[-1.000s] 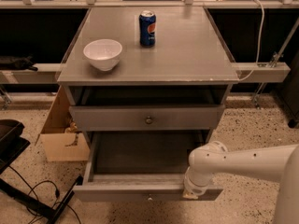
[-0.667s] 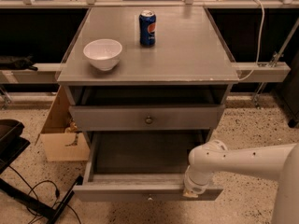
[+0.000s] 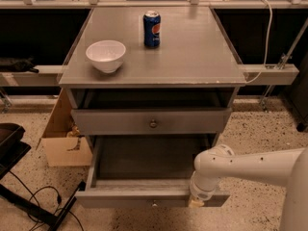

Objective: Open middle drawer

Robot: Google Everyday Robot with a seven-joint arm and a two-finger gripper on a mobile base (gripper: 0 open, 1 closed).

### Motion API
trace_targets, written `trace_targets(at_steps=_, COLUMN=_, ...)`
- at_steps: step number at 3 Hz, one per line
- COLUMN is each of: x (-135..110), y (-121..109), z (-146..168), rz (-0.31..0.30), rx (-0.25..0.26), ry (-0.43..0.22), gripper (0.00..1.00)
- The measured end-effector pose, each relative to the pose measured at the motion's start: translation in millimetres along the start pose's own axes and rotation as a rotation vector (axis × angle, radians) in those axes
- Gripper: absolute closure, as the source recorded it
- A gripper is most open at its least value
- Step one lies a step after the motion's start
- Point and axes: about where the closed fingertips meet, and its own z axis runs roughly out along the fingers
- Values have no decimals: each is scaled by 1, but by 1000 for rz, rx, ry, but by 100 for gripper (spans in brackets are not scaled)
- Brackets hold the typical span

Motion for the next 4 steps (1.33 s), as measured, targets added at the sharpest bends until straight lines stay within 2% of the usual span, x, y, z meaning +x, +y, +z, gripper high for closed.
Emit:
trace_targets(at_steps=1, x=-1, y=-2, z=-5, rz=-2, rx=7, ry=4, gripper=0)
trace_targets(at_steps=2, x=-15, y=-1, z=-51, rz=-21, rx=76, ry=47, gripper=0)
trace_targets(at_steps=3, x=-52, y=23, z=-122, rz=-62, rx=102, ry=109, gripper=0)
trace_targets(at_steps=4, x=-89, y=39, z=-247, rz=-92, rx=197, ry=187, gripper=0)
